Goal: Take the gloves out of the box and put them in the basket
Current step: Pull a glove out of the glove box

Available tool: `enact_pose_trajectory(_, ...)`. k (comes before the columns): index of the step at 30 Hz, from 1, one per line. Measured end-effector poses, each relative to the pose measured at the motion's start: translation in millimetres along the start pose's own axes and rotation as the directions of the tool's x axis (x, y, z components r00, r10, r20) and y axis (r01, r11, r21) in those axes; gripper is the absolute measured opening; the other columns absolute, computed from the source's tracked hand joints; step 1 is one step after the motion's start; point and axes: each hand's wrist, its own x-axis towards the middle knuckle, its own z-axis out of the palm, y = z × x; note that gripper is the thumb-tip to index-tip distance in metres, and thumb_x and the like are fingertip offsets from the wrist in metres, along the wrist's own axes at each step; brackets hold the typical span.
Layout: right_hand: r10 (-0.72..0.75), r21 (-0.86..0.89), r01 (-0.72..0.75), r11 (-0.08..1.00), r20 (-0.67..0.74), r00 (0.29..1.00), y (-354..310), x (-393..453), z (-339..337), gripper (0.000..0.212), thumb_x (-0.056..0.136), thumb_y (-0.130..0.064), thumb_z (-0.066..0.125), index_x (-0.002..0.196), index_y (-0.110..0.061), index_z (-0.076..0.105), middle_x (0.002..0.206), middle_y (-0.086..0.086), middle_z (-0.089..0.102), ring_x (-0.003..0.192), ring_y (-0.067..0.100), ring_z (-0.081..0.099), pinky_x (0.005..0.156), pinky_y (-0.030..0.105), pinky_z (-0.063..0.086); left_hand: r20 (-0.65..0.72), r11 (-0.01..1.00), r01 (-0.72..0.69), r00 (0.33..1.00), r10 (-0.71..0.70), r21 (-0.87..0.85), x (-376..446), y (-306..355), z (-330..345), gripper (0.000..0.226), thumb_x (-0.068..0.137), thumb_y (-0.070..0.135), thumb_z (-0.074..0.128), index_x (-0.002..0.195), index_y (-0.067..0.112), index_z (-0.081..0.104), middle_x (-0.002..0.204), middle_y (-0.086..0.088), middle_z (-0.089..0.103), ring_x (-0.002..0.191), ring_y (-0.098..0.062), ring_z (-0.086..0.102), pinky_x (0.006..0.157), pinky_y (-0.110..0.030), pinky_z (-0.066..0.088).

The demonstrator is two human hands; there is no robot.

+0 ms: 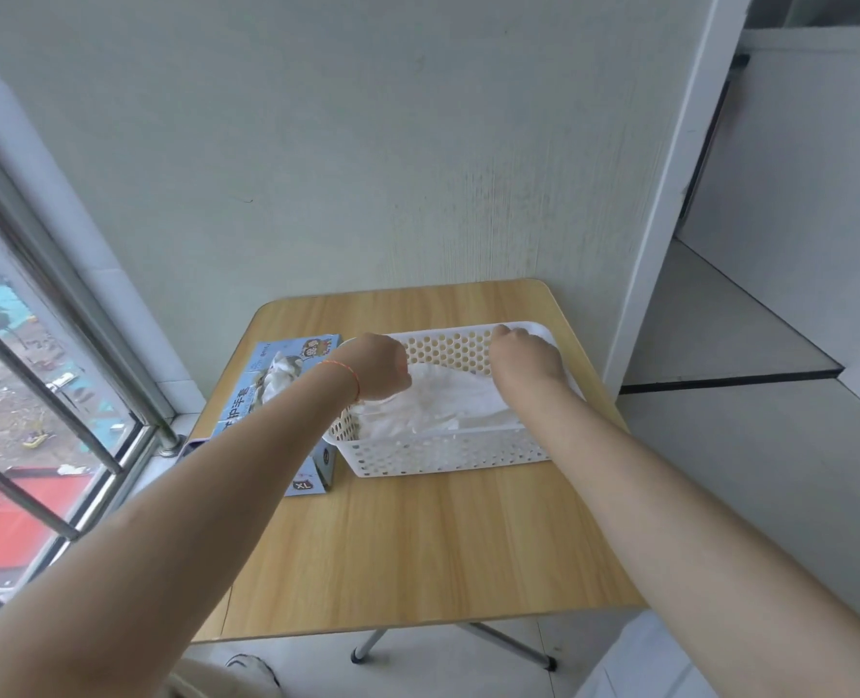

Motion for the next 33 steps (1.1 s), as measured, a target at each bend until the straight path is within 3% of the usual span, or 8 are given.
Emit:
enact_pose_trajectory(3, -0.001, -0.142, -0.004, 0.990, -0.029, 1.000, -4, -1, -3, 0.041, 0.087, -0.005, 0.058, 0.126, -0.003, 0.047, 0.120, 0.013, 0.058, 0.108, 0.028, 0.059, 0.084, 0.035, 0.052, -0.045, 0.993, 0.005, 0.999, -0.011, -0.119, -2, 4, 2, 0.033, 0.091, 0.046, 0.057, 0.110, 0.020, 0.064, 0.117, -0.001, 0.063, 0.096, -0.019, 0.060, 0.086, -0.033, 0.050)
enact_pose_trajectory(7, 0.017, -0.323, -0.034, 0.946, -0.053, 0.998, -9, -4, -6, 0.034, 0.087, -0.008, 0.053, 0.122, -0.009, 0.056, 0.117, 0.009, 0.056, 0.108, 0.026, 0.054, 0.090, 0.035, 0.045, 0.114, 0.981, 0.012, 0.993, 0.010, -0.193, -1, 12, 14, 0.074, 0.079, 0.075, 0.056, 0.139, 0.034, 0.042, 0.143, 0.001, 0.049, 0.124, -0.022, 0.050, 0.099, -0.035, 0.041)
enact_pose_trajectory(11, -0.143, -0.103, 0.142, 0.984, -0.003, 0.990, -11, -7, -12, 0.036, 0.086, 0.005, 0.052, 0.120, -0.005, 0.056, 0.119, 0.011, 0.053, 0.110, 0.028, 0.052, 0.076, 0.033, 0.039, 0.213, 0.962, 0.034, 0.977, 0.025, -0.272, 2, 23, 22, 0.091, 0.072, 0.083, 0.056, 0.146, 0.034, 0.034, 0.149, 0.002, 0.043, 0.129, -0.023, 0.046, 0.103, -0.037, 0.036)
enact_pose_trajectory(18, -0.071, 0.010, 0.071, 0.997, 0.308, 0.949, -4, -6, 0, 0.042, 0.086, 0.003, 0.048, 0.125, -0.008, 0.056, 0.118, 0.010, 0.055, 0.087, 0.025, 0.056, 0.061, 0.031, 0.043, 0.250, 0.988, -0.009, 0.967, 0.047, -0.151, 0, 18, 20, 0.087, 0.080, 0.052, 0.071, 0.150, 0.031, 0.024, 0.140, -0.001, 0.048, 0.117, -0.023, 0.052, 0.098, -0.035, 0.046)
enact_pose_trajectory(25, -0.036, 0.016, 0.033, 0.999, 0.335, 0.941, -6, -3, 6, 0.046, 0.085, 0.001, 0.049, 0.129, -0.009, 0.055, 0.123, 0.009, 0.054, 0.081, 0.024, 0.055, 0.060, 0.031, 0.043, 0.339, 0.999, -0.037, 0.940, 0.039, -0.013, -1, 8, 17, 0.087, 0.083, 0.020, 0.064, 0.153, 0.030, 0.013, 0.120, -0.011, 0.061, 0.086, -0.021, 0.060, 0.070, -0.027, 0.051)
enact_pose_trajectory(28, -0.037, 0.009, 0.036, 0.999, 0.339, 0.940, -6, -4, 6, 0.043, 0.085, 0.002, 0.049, 0.126, -0.008, 0.056, 0.111, 0.008, 0.055, 0.077, 0.023, 0.055, 0.054, 0.030, 0.041, 0.405, 0.992, 0.001, 0.913, 0.051, -0.128, 1, -4, 2, 0.092, 0.078, 0.026, 0.070, 0.150, 0.038, 0.015, 0.102, -0.013, 0.067, 0.073, -0.021, 0.058, 0.062, -0.027, 0.050)
enact_pose_trajectory(31, -0.046, 0.005, 0.047, 0.999, 0.336, 0.941, -7, -3, 6, 0.043, 0.083, 0.003, 0.048, 0.124, -0.008, 0.056, 0.097, 0.006, 0.050, 0.080, 0.023, 0.056, 0.060, 0.031, 0.044, 0.233, 0.943, 0.029, 0.971, 0.052, -0.331, -2, -7, -16, 0.070, 0.084, 0.032, 0.069, 0.145, 0.036, 0.034, 0.090, -0.007, 0.063, 0.070, -0.018, 0.059, 0.068, -0.031, 0.051)
enact_pose_trajectory(33, -0.054, 0.001, 0.057, 0.998, 0.348, 0.936, -9, -2, 4, 0.048, 0.083, 0.003, 0.048, 0.129, -0.009, 0.053, 0.108, 0.007, 0.052, 0.090, 0.025, 0.059, 0.067, 0.033, 0.048, 0.101, 0.943, 0.011, 0.995, 0.024, -0.332, -3, 2, -12, 0.066, 0.087, 0.046, 0.066, 0.145, 0.033, 0.037, 0.114, -0.007, 0.064, 0.087, -0.020, 0.064, 0.079, -0.030, 0.050)
